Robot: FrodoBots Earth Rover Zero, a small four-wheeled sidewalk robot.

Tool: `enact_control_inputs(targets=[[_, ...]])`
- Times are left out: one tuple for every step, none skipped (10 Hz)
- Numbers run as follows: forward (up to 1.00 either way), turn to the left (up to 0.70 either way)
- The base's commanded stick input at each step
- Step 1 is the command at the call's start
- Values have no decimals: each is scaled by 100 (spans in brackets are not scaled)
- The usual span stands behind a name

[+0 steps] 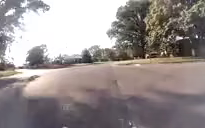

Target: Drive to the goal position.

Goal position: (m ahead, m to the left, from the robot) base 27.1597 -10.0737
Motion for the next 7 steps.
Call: enact_control_inputs(targets=[[85, 0], [85, 0], [85, 0], [85, 0], [85, 0], [85, 0], [85, 0]])
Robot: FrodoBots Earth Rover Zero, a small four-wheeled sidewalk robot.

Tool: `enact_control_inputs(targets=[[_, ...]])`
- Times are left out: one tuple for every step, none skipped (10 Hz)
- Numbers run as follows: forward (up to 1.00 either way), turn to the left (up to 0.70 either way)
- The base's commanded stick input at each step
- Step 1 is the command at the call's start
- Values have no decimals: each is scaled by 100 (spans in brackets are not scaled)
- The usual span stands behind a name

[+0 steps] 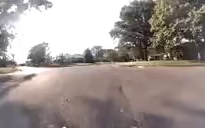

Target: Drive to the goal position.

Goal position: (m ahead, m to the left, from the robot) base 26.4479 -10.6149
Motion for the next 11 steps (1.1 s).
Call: enact_control_inputs(targets=[[85, 0], [85, 0], [85, 0], [85, 0], [85, 0], [85, 0], [85, 0], [85, 0], [85, 0], [85, 0], [85, 0]])
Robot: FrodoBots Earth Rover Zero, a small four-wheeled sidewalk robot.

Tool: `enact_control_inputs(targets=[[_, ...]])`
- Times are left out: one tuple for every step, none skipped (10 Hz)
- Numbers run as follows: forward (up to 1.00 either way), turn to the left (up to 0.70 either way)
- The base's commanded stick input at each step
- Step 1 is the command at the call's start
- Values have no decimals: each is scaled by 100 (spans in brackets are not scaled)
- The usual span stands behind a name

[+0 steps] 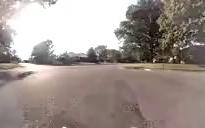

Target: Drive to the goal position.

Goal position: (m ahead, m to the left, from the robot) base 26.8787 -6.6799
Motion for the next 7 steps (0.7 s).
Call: enact_control_inputs(targets=[[85, 0], [85, 0], [85, 0], [85, -8], [85, -33], [85, -34], [85, -6]])
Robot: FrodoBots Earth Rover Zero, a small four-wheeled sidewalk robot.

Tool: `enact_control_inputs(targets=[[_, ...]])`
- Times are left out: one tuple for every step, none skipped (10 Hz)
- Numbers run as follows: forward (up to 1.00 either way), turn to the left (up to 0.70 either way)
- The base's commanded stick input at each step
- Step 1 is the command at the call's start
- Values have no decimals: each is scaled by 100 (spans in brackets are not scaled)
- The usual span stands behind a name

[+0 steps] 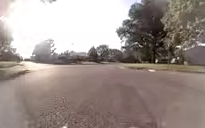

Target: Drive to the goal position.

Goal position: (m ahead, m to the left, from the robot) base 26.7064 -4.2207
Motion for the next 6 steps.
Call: enact_control_inputs(targets=[[85, -2], [85, 0], [85, -9], [85, -30], [85, -32], [85, -19]])
